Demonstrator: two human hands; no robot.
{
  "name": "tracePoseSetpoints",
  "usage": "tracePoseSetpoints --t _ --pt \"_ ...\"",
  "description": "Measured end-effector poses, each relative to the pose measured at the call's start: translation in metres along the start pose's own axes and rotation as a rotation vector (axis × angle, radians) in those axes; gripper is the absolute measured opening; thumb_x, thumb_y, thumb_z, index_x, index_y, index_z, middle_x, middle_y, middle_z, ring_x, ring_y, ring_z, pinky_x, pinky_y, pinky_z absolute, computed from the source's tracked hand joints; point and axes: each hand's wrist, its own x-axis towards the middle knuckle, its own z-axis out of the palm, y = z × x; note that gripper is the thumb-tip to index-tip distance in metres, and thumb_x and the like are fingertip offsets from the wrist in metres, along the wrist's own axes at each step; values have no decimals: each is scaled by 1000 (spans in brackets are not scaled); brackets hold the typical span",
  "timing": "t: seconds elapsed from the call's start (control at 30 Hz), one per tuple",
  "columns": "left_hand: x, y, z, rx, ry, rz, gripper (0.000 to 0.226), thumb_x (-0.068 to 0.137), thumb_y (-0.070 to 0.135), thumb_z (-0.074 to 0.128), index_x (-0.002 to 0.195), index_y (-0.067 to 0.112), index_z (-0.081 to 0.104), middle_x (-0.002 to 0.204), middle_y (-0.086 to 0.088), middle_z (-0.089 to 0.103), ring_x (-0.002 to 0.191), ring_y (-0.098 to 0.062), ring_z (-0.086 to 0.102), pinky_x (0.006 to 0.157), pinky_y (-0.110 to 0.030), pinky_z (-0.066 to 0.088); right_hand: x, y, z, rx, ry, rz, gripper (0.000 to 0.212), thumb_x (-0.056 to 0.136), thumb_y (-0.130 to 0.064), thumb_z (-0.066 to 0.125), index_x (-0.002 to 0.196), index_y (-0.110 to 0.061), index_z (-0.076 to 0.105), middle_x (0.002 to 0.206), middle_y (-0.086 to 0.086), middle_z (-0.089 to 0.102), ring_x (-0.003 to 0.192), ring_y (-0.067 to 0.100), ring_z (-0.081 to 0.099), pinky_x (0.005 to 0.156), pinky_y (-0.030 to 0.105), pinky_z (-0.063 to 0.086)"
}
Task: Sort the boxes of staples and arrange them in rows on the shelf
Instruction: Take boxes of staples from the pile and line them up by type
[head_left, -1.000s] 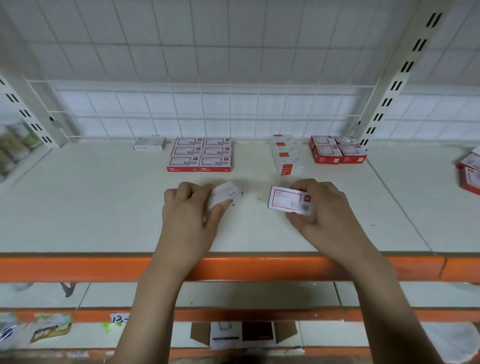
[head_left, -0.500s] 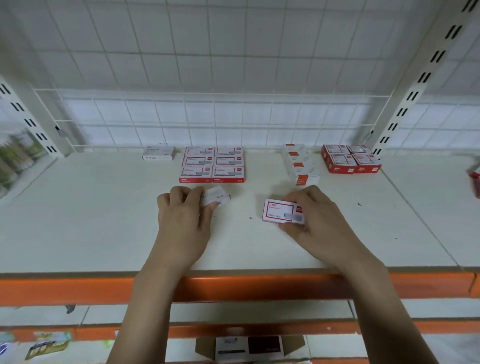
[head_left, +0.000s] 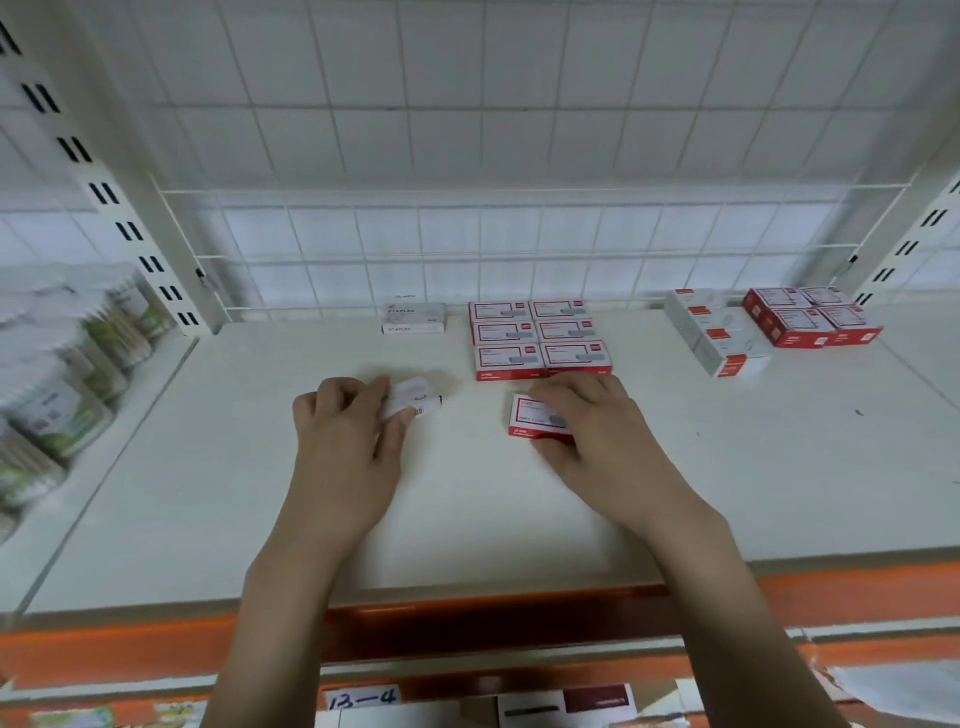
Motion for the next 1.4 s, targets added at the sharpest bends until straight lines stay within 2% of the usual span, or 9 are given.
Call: tracePoseSetpoints --t 0.2,0.27,0.37,0.53,0.67,0.77,1.0,1.3,1.4 --pt "10 -14 6 -35 -41 53 62 82 48 34 114 3 62 104 -17 54 102 -38 45 84 -14 13 -11 -16 10 -43 85 22 31 78 -9 62 108 -7 68 109 10 65 97 35 59 90 29 39" --pt "10 -14 9 -40 -55 76 61 82 48 33 116 5 61 106 -16 54 104 -37 46 84 -13 13 -10 -20 13 -39 78 33 31 80 -14 58 109 -6 67 113 10 65 103 32 60 94 28 36" --pt "8 -15 11 -84 -54 77 41 91 33 48 122 8 58 113 -14 49 108 -33 37 86 -13 13 -5 -26 16 -18 32 35 35 85 -19 54 115 -6 64 123 9 60 115 27 55 100 25 31" --pt "7 -16 9 -135 -29 87 38 91 21 55 127 9 55 117 -13 46 109 -27 30 89 -17 17 10 -30 18 4 -15 9 39 93 -20 54 130 -11 53 139 4 47 131 19 39 102 9 15" --pt "5 -19 6 -120 -29 95 40 92 29 52 125 8 56 115 -13 46 106 -27 31 88 -18 18 15 -30 19 6 -29 8 40 94 -23 52 132 -12 51 140 3 46 133 18 37 102 11 17" --pt "5 -21 2 -100 -52 84 51 83 37 42 123 8 58 114 -14 47 104 -28 33 88 -19 18 17 -29 21 1 -34 5 42 94 -23 51 134 -12 48 142 2 43 135 15 33 101 6 11" --pt "6 -30 0 -80 -23 71 35 91 23 56 121 7 59 112 -14 48 104 -31 35 84 -14 14 20 -28 23 15 -32 1 44 94 -25 50 137 -13 45 145 0 40 137 14 27 100 4 5" --pt "44 -45 -11 29 -28 106 31 87 20 60 109 -1 63 100 -20 53 97 -42 47 82 -16 15 21 -22 20 31 -58 -29 44 95 -28 50 136 -15 44 145 -3 39 140 12 22 104 7 7" --pt "62 -50 -17 53 -30 131 37 85 26 54 107 -2 64 96 -18 55 99 -38 49 81 -17 14 23 -20 18 47 -66 -43 42 95 -25 51 135 -14 46 145 -2 40 140 12 24 104 6 7"
